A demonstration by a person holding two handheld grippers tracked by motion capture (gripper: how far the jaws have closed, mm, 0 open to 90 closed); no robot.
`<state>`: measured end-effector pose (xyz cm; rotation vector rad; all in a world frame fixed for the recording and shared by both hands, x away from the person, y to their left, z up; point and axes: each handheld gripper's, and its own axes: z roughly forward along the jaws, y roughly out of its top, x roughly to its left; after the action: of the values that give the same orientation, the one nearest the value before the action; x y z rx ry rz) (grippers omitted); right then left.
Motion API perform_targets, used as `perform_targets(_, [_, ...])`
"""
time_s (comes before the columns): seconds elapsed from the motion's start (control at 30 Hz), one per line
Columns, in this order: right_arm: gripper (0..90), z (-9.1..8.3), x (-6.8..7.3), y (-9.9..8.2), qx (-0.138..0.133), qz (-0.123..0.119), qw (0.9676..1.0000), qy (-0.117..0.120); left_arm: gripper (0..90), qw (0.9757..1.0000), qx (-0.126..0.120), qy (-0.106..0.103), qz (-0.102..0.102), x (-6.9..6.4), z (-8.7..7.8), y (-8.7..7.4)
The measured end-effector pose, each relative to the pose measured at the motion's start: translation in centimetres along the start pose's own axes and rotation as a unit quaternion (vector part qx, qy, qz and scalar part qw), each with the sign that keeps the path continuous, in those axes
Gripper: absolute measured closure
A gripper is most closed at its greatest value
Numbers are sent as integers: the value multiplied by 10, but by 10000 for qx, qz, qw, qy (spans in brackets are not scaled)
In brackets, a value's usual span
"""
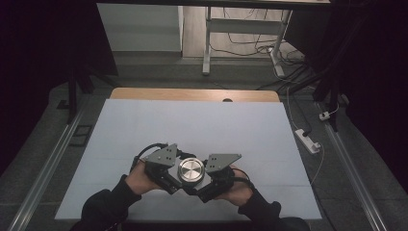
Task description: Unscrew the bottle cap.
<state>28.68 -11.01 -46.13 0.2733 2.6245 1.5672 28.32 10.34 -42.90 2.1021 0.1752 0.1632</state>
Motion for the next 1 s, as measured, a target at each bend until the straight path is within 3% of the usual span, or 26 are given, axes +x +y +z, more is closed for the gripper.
perform_targets(0.07, [150, 0, -3, -1, -2, 157, 9996, -254, 188, 9986, 44, 476, -210, -4, 5, 3])
perform_targets(0.13, [150, 0, -5, -1, 26, 313, 9979, -572, 188, 9938, 153, 1039, -368, -9, 12, 7])
perform_targets(0.2, [150, 0, -8, -2, 62, 467, 9954, -834, 185, 9888, 269, 1399, -435, -13, 18, 10])
perform_targets(0.27, [150, 0, -8, -3, 69, 524, 9943, -929, 140, 9893, 305, 1366, -419, -13, 20, 11])
perform_targets(0.37, [150, 0, -8, -2, 46, 501, 9951, -854, 59, 9956, 15, 802, -479, -3, 5, 11])
perform_targets(0.47, [150, -1, -7, -1, 3, 362, 9980, -523, 31, 9987, -251, 240, -385, 5, -10, 6])
perform_targets(0.57, [150, 0, -2, 1, 1, 206, 9995, -229, 53, 9986, -343, -350, -175, 11, -18, 0])
perform_targets(0.67, [150, 4, 3, 2, 52, 47, 10000, 23, 71, 9978, -248, -620, 36, 11, -18, -4])
perform_targets(0.77, [150, 8, 9, 3, 108, -66, 9998, 184, 93, 9974, -100, -687, 193, 8, -13, -5])
perform_targets(0.87, [150, 9, 12, 5, 126, -130, 9996, 212, 175, 9965, -84, -755, 342, 3, -10, -5])
perform_targets(1.0, [150, 7, 9, 4, 124, -63, 9999, 0, 195, 9995, -76, -250, 186, -1, -6, -1])
